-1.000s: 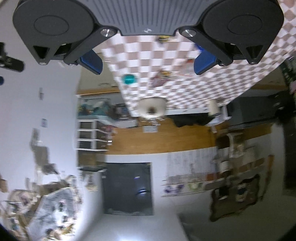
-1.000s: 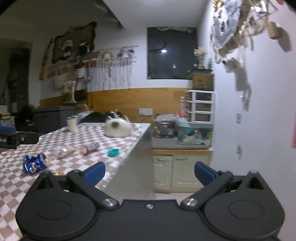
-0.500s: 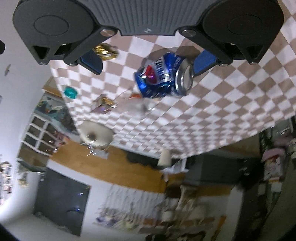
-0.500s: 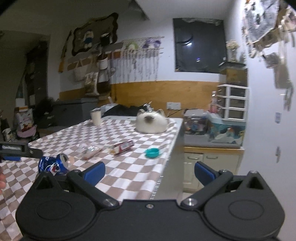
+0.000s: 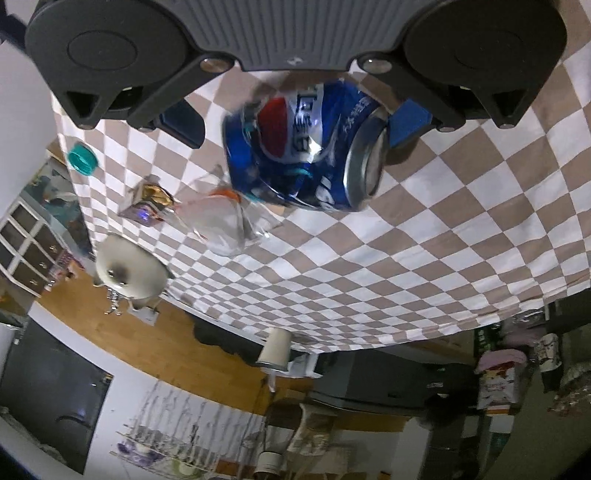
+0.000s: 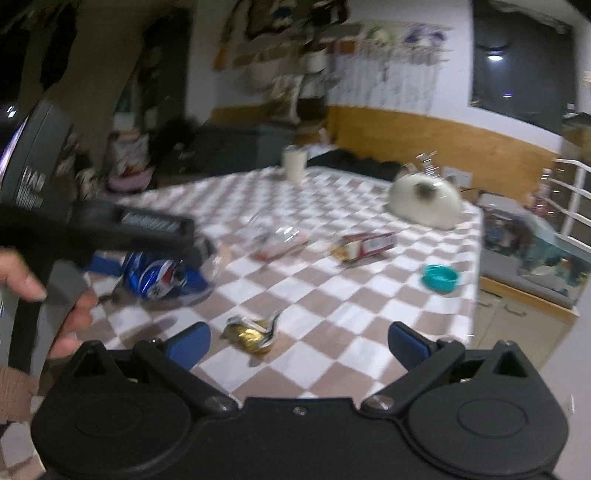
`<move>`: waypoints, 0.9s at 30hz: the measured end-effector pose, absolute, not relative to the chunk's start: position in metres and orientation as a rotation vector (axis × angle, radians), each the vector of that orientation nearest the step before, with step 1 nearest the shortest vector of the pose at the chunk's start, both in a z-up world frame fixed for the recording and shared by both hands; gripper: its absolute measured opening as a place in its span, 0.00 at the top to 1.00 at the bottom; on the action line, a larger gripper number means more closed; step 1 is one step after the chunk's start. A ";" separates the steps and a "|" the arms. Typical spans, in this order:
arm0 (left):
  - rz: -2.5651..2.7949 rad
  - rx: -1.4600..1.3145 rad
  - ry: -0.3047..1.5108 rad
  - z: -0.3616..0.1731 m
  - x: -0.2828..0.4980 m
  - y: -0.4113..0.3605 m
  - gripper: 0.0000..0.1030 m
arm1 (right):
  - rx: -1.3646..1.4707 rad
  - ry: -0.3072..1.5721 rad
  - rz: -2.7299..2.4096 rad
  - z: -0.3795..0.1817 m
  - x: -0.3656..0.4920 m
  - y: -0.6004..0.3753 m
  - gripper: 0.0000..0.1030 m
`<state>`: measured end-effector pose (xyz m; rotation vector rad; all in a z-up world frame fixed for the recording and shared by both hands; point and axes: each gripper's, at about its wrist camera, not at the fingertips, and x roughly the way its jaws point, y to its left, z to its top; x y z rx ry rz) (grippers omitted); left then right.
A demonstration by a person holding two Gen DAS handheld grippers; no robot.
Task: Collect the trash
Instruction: 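Grasp the blue Pepsi can with the left gripper while the right gripper grasps the gold foil wrapper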
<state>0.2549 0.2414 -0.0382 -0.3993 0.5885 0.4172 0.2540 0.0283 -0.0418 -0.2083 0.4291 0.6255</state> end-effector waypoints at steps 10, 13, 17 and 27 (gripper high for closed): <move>0.479 -0.412 0.587 -0.049 0.274 0.252 0.00 | -0.272 0.531 0.715 -0.056 0.284 0.074 0.18; 0.472 -0.394 0.574 -0.049 0.274 0.251 0.00 | -0.259 0.562 0.702 -0.060 0.295 0.079 0.30; 0.436 -0.379 0.562 -0.051 0.270 0.249 0.01 | -0.234 0.580 0.722 -0.066 0.299 0.079 0.51; 0.340 -0.319 0.541 -0.052 0.246 0.240 0.02 | -0.203 0.568 0.733 -0.063 0.288 0.068 0.56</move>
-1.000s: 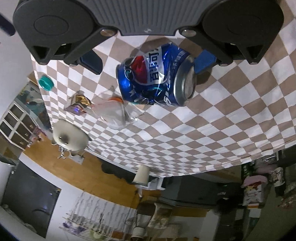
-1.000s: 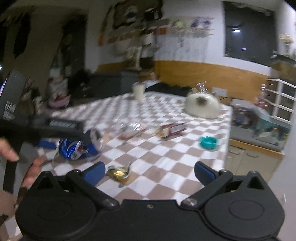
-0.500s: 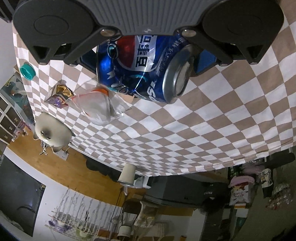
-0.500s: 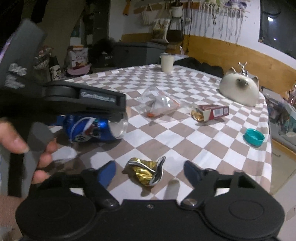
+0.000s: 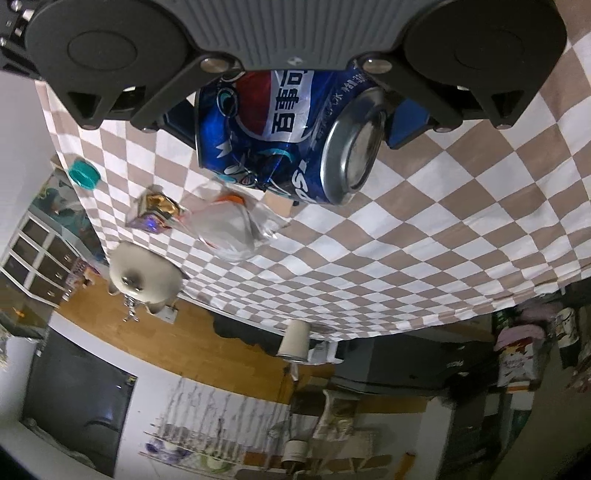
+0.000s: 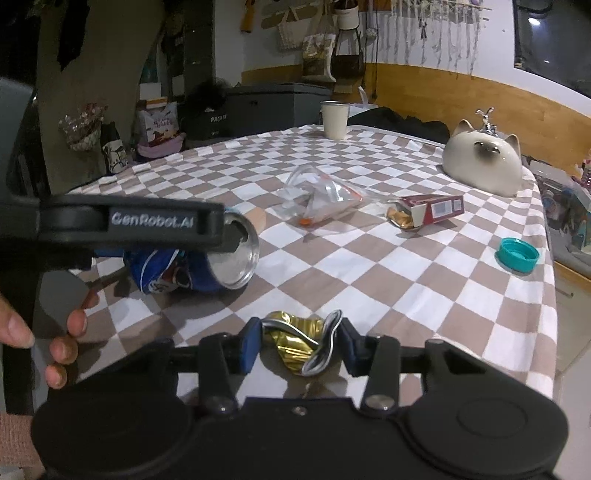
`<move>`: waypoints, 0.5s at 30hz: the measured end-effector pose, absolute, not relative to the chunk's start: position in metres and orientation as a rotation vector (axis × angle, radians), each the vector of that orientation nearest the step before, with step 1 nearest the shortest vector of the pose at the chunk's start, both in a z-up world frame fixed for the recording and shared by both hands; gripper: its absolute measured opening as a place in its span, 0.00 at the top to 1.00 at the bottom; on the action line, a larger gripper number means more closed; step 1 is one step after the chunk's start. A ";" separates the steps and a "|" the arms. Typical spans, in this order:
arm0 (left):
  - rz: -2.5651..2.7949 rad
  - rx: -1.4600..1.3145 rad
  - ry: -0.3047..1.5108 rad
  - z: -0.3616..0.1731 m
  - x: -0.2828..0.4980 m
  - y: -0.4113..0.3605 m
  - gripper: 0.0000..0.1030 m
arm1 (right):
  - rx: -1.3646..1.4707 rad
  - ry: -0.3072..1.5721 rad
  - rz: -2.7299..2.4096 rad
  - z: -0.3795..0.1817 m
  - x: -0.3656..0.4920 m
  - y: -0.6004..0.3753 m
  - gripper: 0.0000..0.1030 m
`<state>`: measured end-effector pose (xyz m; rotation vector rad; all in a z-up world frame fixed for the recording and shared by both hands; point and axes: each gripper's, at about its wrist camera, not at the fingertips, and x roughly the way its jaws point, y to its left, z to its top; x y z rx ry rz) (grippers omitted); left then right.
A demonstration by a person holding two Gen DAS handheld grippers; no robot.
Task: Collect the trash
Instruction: 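Grasp the blue Pepsi can with the left gripper while the right gripper grasps the gold foil wrapper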
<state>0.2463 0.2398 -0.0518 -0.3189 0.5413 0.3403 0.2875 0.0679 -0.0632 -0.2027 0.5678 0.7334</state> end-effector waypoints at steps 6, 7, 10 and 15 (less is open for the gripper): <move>0.299 -0.276 0.526 -0.049 0.228 0.228 0.03 | -0.158 0.561 0.711 -0.059 0.277 0.053 0.56; 0.294 -0.274 0.522 -0.048 0.225 0.226 0.03 | -0.153 0.560 0.708 -0.058 0.275 0.051 0.56; 0.277 -0.267 0.503 -0.043 0.215 0.221 0.19 | -0.139 0.557 0.696 -0.055 0.268 0.043 0.56; 0.278 -0.290 0.508 -0.041 0.200 0.220 0.20 | -0.112 0.545 0.682 -0.048 0.255 0.030 0.56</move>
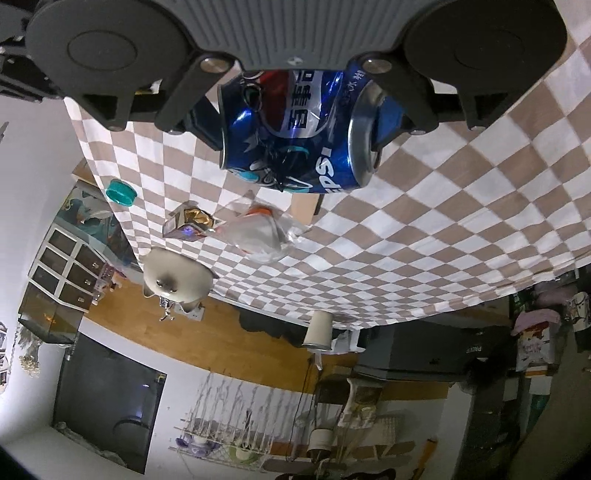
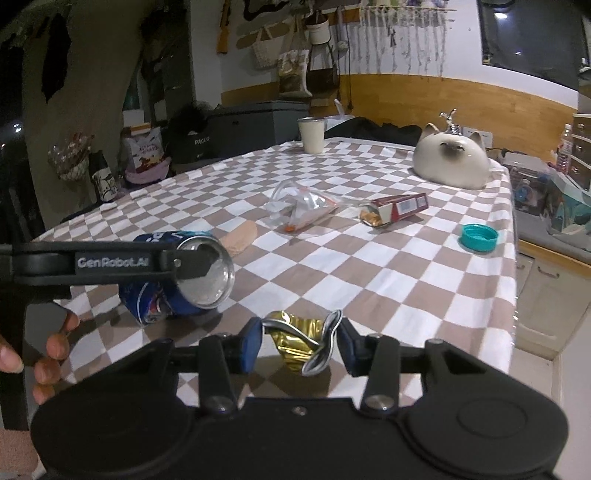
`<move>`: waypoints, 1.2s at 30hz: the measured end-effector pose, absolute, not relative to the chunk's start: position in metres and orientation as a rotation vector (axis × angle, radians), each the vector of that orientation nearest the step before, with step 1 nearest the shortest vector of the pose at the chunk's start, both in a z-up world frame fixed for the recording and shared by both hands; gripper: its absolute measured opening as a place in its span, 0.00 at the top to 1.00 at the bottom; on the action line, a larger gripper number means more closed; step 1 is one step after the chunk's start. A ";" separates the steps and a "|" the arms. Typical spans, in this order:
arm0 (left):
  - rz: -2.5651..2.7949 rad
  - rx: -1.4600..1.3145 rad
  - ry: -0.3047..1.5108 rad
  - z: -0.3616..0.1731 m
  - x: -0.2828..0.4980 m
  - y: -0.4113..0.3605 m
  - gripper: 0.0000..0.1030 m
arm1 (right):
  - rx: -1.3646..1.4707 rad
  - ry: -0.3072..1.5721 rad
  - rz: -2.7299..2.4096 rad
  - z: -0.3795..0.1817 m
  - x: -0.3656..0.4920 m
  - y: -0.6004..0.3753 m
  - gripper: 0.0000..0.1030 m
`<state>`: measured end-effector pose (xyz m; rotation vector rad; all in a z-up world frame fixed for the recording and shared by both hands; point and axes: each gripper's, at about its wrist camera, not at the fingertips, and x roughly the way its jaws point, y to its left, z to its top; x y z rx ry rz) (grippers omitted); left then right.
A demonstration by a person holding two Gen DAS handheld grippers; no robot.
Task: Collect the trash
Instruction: 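Grasp the blue Pepsi can with the left gripper while the right gripper grasps the gold foil wrapper, then carry the Pepsi can and gold wrapper with both grippers toward the floor bin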
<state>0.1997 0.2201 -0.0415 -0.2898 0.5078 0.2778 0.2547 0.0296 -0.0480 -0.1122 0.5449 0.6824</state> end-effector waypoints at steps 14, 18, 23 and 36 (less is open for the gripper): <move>0.249 -0.260 0.473 -0.033 0.158 0.198 0.21 | -0.083 0.514 0.643 -0.035 0.224 0.002 0.56; 0.231 -0.237 0.455 -0.028 0.146 0.186 0.21 | -0.073 0.494 0.628 -0.028 0.214 -0.009 0.56; 0.215 -0.188 0.428 -0.019 0.131 0.167 0.21 | -0.056 0.470 0.606 -0.021 0.204 -0.027 0.56; 0.123 -0.121 0.396 -0.004 0.117 0.108 0.21 | -0.005 0.414 0.495 -0.007 0.176 -0.094 0.56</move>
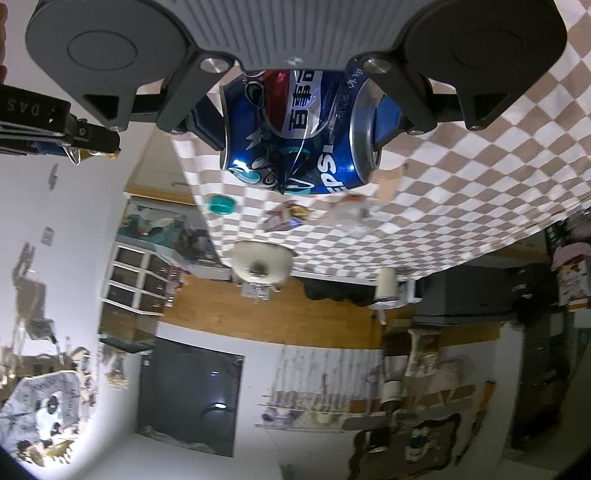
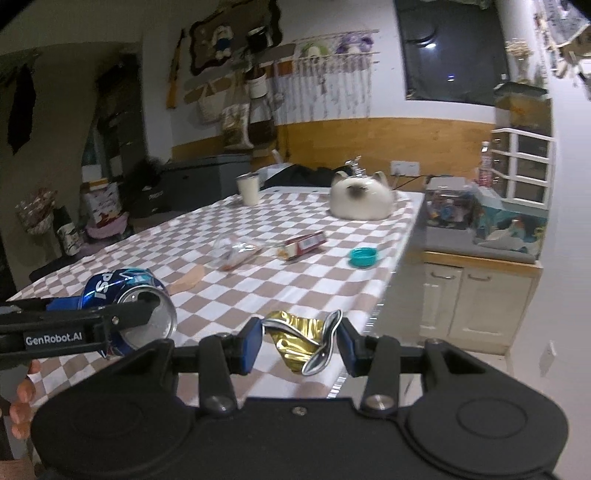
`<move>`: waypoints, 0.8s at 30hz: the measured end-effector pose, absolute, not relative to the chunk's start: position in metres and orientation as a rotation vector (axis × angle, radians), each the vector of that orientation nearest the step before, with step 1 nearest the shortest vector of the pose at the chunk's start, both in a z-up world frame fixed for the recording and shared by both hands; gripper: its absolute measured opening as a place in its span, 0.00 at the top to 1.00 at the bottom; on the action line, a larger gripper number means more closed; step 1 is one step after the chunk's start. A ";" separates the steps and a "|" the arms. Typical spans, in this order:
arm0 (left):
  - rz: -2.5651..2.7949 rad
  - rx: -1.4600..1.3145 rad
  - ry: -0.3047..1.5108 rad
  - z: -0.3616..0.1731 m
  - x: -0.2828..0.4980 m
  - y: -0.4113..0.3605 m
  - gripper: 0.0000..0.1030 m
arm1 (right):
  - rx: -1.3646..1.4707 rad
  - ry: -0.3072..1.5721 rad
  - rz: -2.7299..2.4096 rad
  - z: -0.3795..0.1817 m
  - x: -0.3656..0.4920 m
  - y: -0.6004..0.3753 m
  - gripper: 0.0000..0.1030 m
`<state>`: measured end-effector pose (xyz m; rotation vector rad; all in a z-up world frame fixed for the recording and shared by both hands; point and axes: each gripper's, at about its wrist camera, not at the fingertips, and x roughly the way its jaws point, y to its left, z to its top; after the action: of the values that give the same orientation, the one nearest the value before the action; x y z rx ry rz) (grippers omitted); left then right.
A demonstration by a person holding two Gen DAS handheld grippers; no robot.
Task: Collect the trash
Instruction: 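Carry the Pepsi can and gold wrapper with both grippers toward the floor bin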
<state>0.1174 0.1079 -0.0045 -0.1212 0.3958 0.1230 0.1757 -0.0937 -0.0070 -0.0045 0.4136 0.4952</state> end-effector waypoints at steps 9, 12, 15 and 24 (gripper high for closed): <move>0.010 -0.082 0.394 -0.007 0.128 0.042 0.21 | 0.027 0.410 0.367 -0.014 0.167 -0.158 0.56; -0.036 -0.076 0.407 -0.012 0.134 0.016 0.21 | 0.035 0.419 0.320 -0.021 0.165 -0.184 0.56; -0.082 -0.066 0.420 -0.018 0.139 -0.011 0.21 | 0.049 0.429 0.275 -0.027 0.162 -0.211 0.56; -0.207 -0.036 0.475 -0.044 0.162 -0.092 0.21 | 0.090 0.461 0.155 -0.049 0.158 -0.287 0.56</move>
<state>0.1621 -0.0916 -0.0439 -0.0359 0.4747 -0.2073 0.1584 -0.2867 -0.0494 0.0897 0.4607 0.1549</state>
